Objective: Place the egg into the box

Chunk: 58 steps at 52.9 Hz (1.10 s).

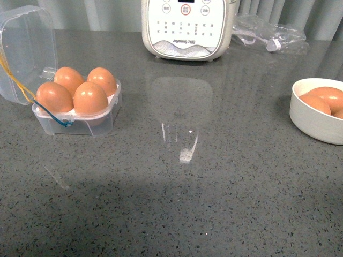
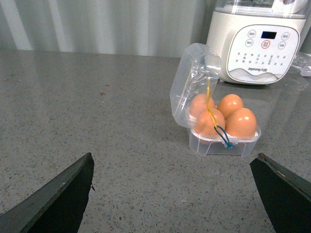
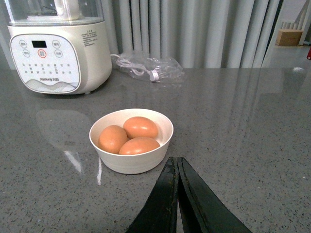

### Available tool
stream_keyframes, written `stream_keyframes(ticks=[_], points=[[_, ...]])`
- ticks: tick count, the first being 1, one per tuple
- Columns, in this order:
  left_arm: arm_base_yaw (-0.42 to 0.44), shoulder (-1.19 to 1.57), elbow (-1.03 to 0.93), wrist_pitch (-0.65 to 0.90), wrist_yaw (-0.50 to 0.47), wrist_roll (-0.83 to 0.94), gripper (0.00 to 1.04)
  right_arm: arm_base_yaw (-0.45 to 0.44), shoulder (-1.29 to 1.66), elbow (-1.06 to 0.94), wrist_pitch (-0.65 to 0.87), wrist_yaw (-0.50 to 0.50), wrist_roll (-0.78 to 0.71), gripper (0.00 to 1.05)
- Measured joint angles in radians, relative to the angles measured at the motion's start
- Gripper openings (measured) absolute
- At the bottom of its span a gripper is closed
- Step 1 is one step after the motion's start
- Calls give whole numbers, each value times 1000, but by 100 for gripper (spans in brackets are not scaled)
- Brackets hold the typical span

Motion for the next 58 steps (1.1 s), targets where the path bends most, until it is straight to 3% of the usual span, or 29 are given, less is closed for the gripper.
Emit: stream_keyframes(ticks=[10, 15, 27, 33, 43, 50, 53, 55, 58], points=[[0, 0, 0, 0, 0, 0, 98, 0, -55, 0, -55, 0, 0, 3], [0, 0, 0, 0, 0, 0, 98, 0, -194, 0, -225, -1, 0, 3], [0, 0, 0, 0, 0, 0, 98, 0, -225, 0, -232, 0, -1, 4], [0, 0, 0, 0, 0, 0, 98, 0, -226, 0, -232, 0, -1, 22], [0, 0, 0, 0, 0, 0, 98, 0, -226, 0, -232, 0, -1, 62], [0, 0, 0, 0, 0, 0, 98, 0, -226, 0, -232, 0, -1, 82], [0, 0, 0, 0, 0, 0, 98, 0, -225, 0, -232, 0, -1, 96], [0, 0, 0, 0, 0, 0, 98, 0, -226, 0, -232, 0, 0, 100], [0, 0, 0, 0, 0, 0, 98, 0, -226, 0, -232, 0, -1, 97]])
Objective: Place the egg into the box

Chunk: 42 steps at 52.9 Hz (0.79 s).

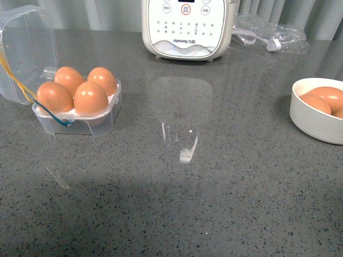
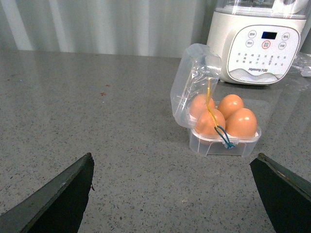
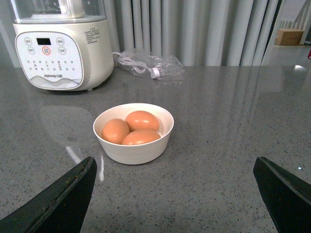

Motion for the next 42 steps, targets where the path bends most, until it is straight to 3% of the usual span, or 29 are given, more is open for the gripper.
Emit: stream_keyframes(ticks=[23, 26, 31, 36, 42], points=[[-1, 1, 1, -2, -5, -1, 98, 0, 0, 0, 0, 0, 0, 98], [-18, 49, 32, -101, -84, -83, 98, 0, 0, 0, 0, 0, 0, 98], [7, 180, 83, -177, -82, -261, 98, 0, 0, 0, 0, 0, 0, 98], [75, 320, 114, -68, -37, -352, 98, 0, 0, 0, 0, 0, 0, 98], [170, 513, 185, 177, 29, -372, 98, 0, 0, 0, 0, 0, 0, 98]])
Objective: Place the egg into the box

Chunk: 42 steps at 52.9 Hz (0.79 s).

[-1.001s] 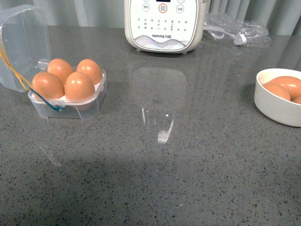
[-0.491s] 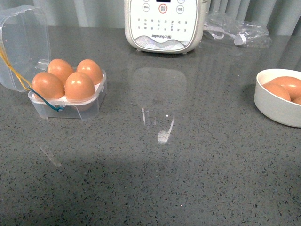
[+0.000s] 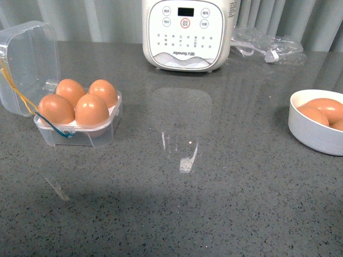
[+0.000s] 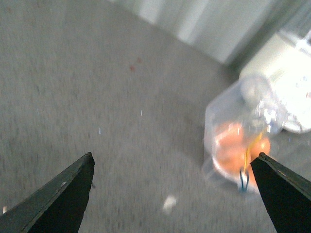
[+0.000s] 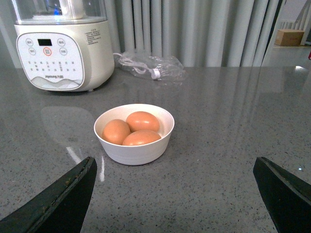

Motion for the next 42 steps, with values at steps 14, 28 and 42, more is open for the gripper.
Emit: stream_keyframes(ticks=[14, 28, 42], points=[[25, 522, 115, 546, 90, 175, 98, 0, 0, 0, 0, 0, 0, 98], [13, 853, 208, 817, 122, 348, 98, 0, 0, 0, 0, 0, 0, 98], [-52, 980, 285, 819, 95, 431, 98, 0, 0, 0, 0, 0, 0, 98]])
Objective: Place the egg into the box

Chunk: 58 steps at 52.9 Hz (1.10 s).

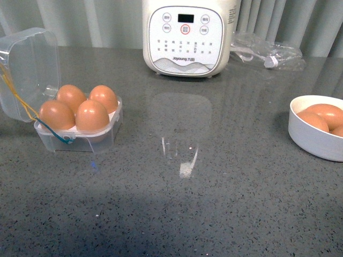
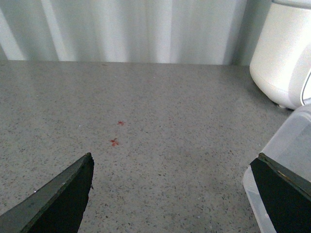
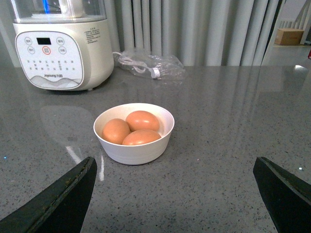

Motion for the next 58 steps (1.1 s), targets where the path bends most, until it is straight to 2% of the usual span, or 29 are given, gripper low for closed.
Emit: stream_keyframes(ticks=[6, 18, 22, 31, 43, 45, 49, 53, 58], points=[[-55, -3, 16, -68, -11, 51, 98, 0, 0, 0, 0, 0, 0, 98], [-137, -73, 17, -177, 44, -2, 98, 0, 0, 0, 0, 0, 0, 98], [-134, -97, 29, -214, 8, -34, 98, 0, 0, 0, 0, 0, 0, 98], [-80, -172, 45, -411, -126, -143, 98, 0, 0, 0, 0, 0, 0, 98], [-69, -209, 44, -441, -128, -177, 98, 0, 0, 0, 0, 1, 0, 98], [-68, -200, 14, -338, -88, -143, 90, 0, 0, 0, 0, 0, 0, 98], [-69, -209, -51, -188, -78, -104, 78, 0, 0, 0, 0, 0, 0, 98], [-96, -245, -106, -143, -121, -87, 67, 0, 0, 0, 0, 0, 0, 98], [-111, -296, -165, -132, -122, -76, 51, 0, 0, 0, 0, 0, 0, 98]])
